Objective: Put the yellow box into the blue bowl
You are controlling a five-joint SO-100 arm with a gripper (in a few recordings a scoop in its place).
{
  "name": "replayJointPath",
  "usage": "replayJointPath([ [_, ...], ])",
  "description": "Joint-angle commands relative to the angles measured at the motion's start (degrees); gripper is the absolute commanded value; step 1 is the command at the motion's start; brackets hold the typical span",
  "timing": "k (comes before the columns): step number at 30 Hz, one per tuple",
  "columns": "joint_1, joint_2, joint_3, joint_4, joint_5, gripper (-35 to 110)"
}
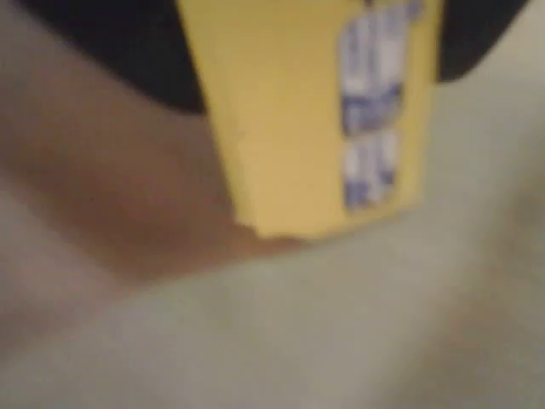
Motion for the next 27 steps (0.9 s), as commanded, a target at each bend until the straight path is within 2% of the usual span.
replayJointPath([
  [1,0.0,1.1,-0.7,-0.7,-0.5,9],
  [12,0.2,1.2,-0.9,-0.5,-0.5,4],
  [22,0.4,1.5,-1.7,5.1,-0.4,0],
  [27,0.0,8.1,-3.4,7.3,0.2,0],
])
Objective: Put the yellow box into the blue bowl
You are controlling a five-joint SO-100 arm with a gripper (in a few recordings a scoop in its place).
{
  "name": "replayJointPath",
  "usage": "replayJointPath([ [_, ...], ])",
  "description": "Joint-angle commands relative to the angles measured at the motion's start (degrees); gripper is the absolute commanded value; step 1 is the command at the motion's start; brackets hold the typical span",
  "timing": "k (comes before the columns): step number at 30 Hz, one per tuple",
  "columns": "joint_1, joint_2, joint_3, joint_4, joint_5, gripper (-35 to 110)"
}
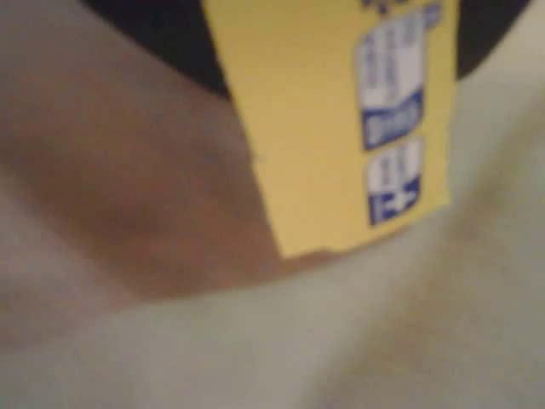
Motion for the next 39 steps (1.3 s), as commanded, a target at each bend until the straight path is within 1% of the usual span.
replayJointPath([
  [1,-0.1,9.2,-4.0,2.9,0.1,0],
  [9,-3.5,21.8,-10.5,9.9,0.4,0],
  [15,-3.1,22.6,-18.9,10.4,0.7,0],
  [18,-3.1,21.3,-23.1,10.3,2.5,0],
  [23,-2.9,16.3,-32.3,11.2,6.8,0],
  [25,-1.3,13.4,-35.9,11.2,7.6,0],
  [33,7.4,-4.9,-50.0,11.2,7.1,0],
  [39,10.6,-14.0,-61.2,11.3,7.1,0],
])
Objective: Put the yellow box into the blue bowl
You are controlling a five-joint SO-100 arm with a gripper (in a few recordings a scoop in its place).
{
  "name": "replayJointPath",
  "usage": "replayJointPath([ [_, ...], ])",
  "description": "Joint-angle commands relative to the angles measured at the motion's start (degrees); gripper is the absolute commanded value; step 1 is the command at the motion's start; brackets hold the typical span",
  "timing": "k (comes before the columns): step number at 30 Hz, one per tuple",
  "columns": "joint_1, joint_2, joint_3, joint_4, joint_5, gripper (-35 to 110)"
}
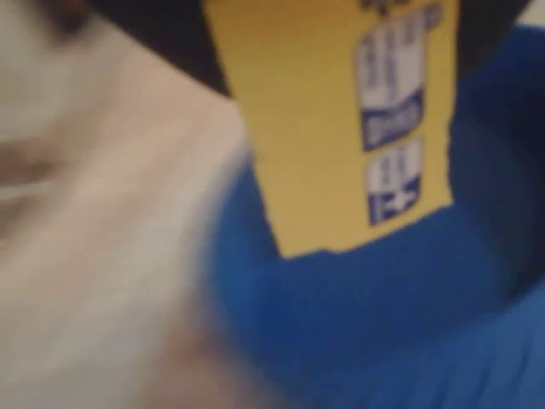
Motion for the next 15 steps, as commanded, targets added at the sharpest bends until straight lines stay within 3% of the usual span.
replayJointPath([
  [1,2.3,-2.6,-11.5,0.3,0.2,0],
  [15,6.2,-13.9,-20.5,-0.4,0.1,0],
])
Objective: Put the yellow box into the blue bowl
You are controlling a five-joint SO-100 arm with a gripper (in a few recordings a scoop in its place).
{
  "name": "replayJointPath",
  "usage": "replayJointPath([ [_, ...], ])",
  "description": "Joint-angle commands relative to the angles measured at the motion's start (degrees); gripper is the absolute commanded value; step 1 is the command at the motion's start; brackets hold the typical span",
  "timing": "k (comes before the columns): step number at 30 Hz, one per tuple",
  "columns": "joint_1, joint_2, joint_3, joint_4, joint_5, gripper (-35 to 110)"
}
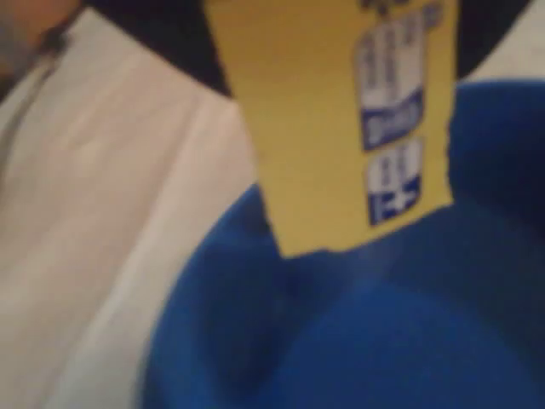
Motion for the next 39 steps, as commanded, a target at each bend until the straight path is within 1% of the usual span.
replayJointPath([
  [1,0.3,-0.1,-5.2,-0.5,0.1,0],
  [11,-0.4,-5.8,-9.4,-0.7,0.1,0],
  [19,-0.4,-5.9,-11.1,0.1,0.1,16],
  [22,-0.1,-5.6,-11.0,0.1,0.1,19],
  [34,0.5,-4.1,-11.2,0.2,0.1,19],
  [36,0.5,-2.3,-11.1,0.2,0.1,17],
  [39,0.1,1.0,-11.2,0.2,0.7,10],
])
